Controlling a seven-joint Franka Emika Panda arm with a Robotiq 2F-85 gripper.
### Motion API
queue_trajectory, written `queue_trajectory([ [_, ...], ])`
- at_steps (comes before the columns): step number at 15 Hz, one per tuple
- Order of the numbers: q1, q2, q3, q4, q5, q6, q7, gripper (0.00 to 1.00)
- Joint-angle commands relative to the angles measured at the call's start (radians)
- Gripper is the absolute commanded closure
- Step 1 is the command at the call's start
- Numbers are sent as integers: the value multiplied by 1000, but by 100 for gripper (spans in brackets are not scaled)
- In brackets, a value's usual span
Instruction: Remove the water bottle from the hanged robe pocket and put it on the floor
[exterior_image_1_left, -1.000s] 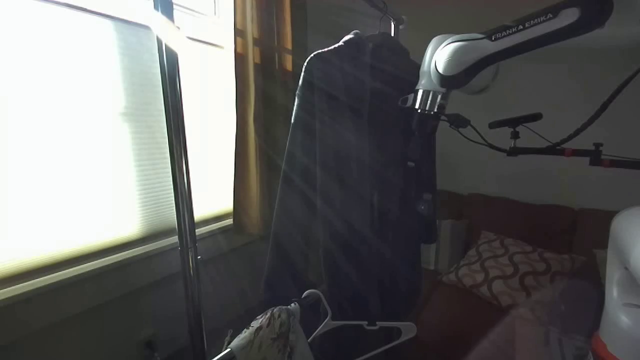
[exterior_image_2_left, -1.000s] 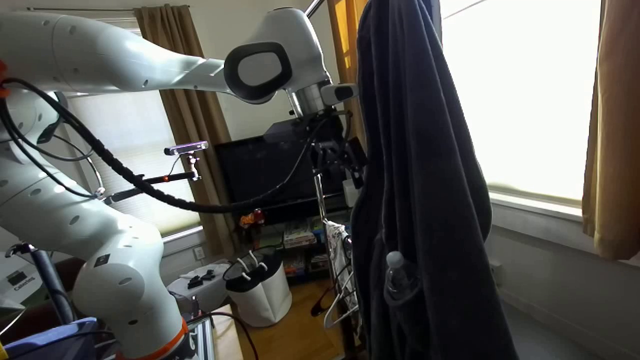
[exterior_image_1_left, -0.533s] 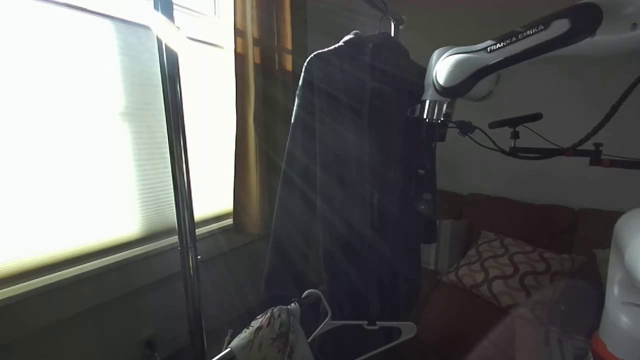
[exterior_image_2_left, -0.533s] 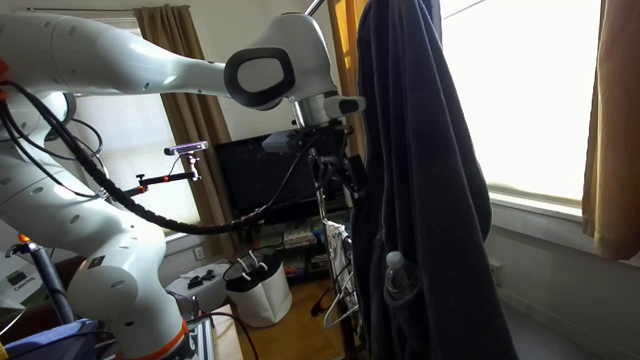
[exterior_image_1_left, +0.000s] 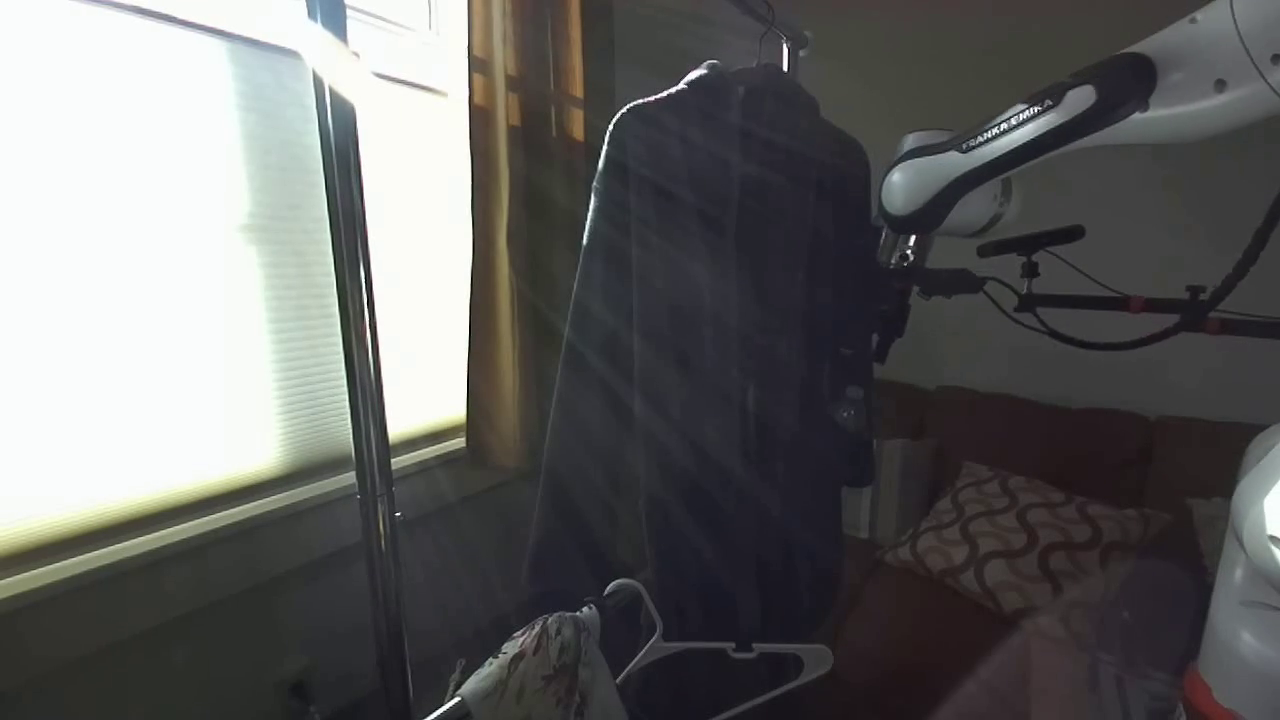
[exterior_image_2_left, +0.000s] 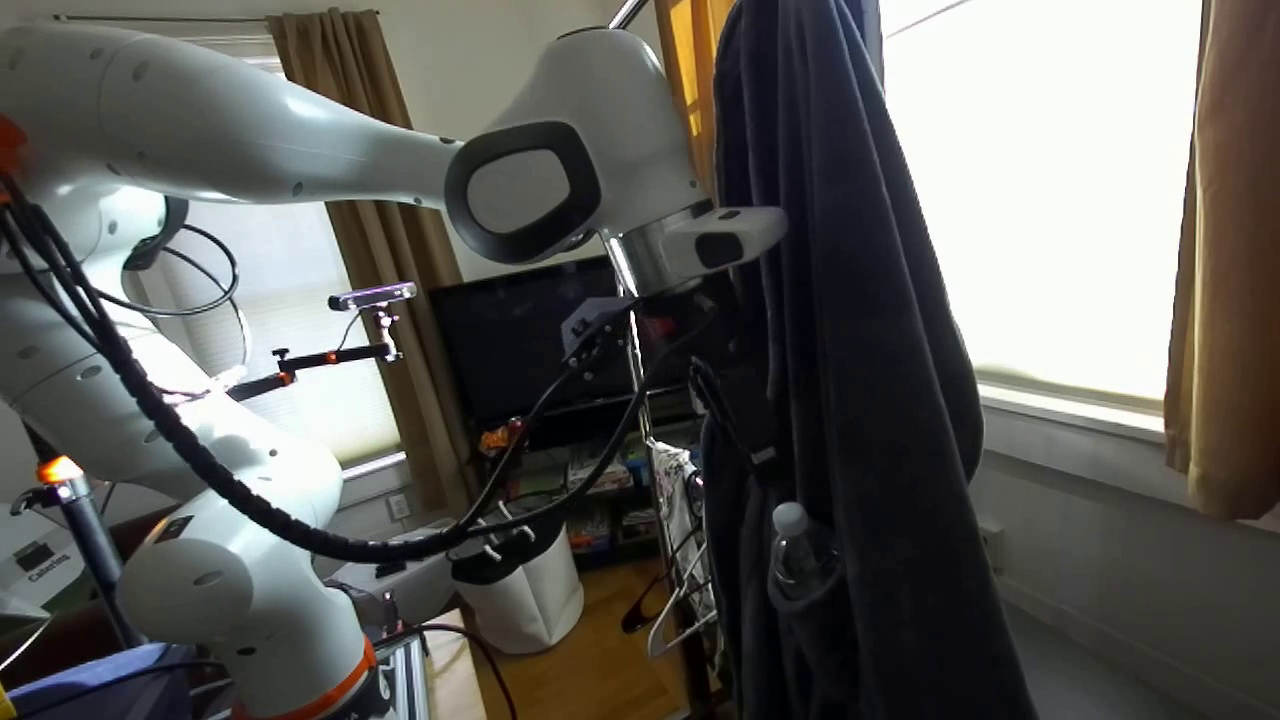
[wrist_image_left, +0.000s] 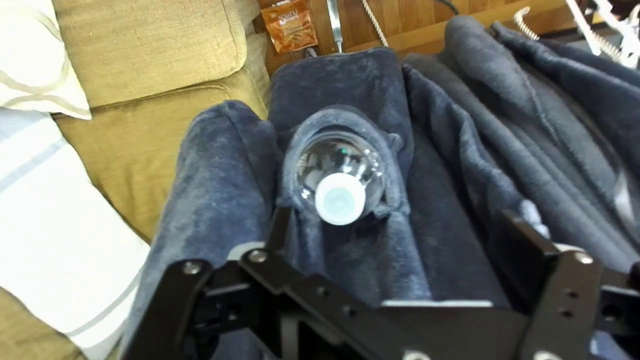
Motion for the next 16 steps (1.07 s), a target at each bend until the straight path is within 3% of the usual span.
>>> queue_trajectory([
  [1,-43,81,14,-11,10,111,158,0],
  [7,-46,165,32,-11,26,160,311,0],
  [8,-44,172,30,-7,27,146,310,5],
  [14,-25,128,-26,-11,67,129,-20,0],
  [15,-35,162,3,5,42,137,89,0],
  [16,-35,157,-6,6,48,137,45,0],
])
